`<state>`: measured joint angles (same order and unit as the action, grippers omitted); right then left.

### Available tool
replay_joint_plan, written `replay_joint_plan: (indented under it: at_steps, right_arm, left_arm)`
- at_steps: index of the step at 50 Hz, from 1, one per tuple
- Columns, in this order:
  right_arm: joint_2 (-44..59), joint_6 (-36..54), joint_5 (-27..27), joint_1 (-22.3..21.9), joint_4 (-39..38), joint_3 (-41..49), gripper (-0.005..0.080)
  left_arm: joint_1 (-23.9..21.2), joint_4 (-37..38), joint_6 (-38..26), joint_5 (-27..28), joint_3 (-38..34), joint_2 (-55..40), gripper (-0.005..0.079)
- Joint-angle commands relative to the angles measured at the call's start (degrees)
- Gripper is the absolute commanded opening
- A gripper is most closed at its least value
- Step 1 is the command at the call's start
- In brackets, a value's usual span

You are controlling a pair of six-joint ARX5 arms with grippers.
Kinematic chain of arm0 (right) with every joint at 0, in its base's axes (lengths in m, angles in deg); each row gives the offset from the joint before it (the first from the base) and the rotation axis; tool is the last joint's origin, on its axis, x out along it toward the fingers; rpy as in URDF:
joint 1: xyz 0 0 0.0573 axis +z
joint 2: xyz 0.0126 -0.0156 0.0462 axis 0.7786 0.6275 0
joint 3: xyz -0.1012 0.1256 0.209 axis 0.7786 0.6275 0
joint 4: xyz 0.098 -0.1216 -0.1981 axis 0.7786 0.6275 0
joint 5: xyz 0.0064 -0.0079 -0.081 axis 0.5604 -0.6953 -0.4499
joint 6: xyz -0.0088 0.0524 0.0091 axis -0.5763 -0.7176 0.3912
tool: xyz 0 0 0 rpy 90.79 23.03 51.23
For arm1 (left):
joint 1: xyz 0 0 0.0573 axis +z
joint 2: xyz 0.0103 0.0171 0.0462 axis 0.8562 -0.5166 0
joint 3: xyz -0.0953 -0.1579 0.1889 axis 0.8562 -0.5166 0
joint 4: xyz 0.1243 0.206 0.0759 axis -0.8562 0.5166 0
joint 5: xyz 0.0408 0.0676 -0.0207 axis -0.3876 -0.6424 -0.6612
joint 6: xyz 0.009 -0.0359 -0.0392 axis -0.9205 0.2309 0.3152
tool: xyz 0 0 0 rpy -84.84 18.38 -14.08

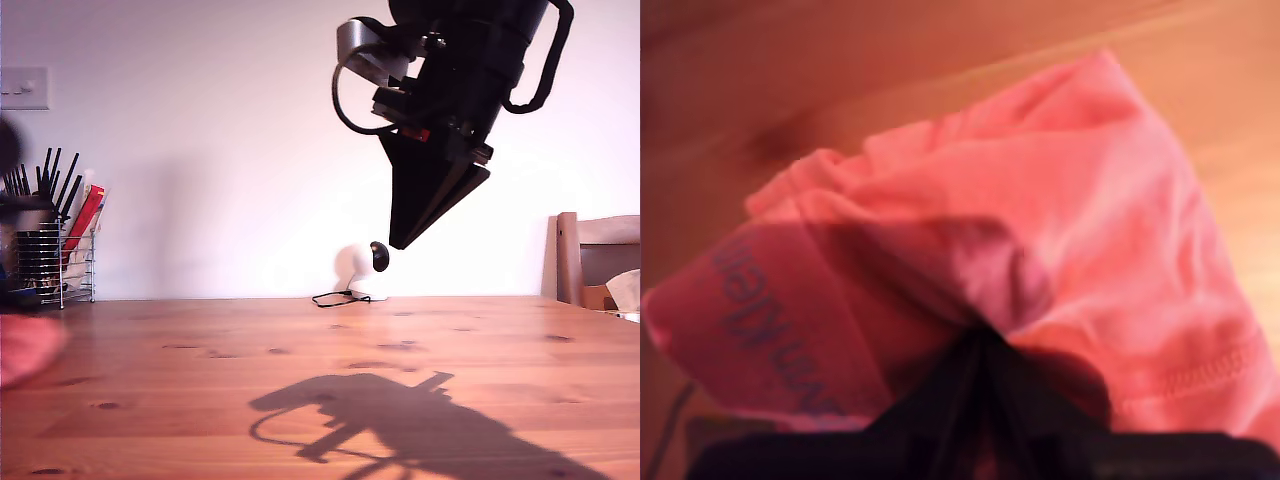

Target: Fold the underwear in front of you. After folding it, place it to the left side.

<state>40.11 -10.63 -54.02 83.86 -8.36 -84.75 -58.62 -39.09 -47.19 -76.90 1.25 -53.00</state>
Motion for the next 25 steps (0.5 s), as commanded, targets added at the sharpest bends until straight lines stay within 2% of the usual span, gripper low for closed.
replay_joint_plan:
  at_steps: [1,9,15,20,25]
  right_arm:
    - [-0.6,0.1,0.6,-0.2,-1.2,-0.5,-0.0013]
    - [-0.6,-0.1,2.3,-0.3,-5.1,-0.5,-0.0013]
    - [-0.6,-1.1,3.6,-0.9,-9.5,-0.5,-0.0013]
    - [-0.6,-2.1,3.6,-1.0,-14.4,-0.5,-0.0013]
    - [-0.6,-4.3,3.5,-1.6,-18.8,-0.4,-0.0013]
  left_arm:
    - [-0.1,3.0,0.5,0.1,-3.9,-3.3,-0.0024]
    - [-2.8,2.6,0.6,6.0,-1.9,4.2,-0.0024]
    - [-4.5,-2.0,1.6,14.6,-1.6,11.3,-0.0024]
    - [-5.6,-6.1,3.8,24.0,-1.6,16.1,-0.0024]
    - [-6.7,-7.6,3.6,27.7,-1.6,19.5,-0.0024]
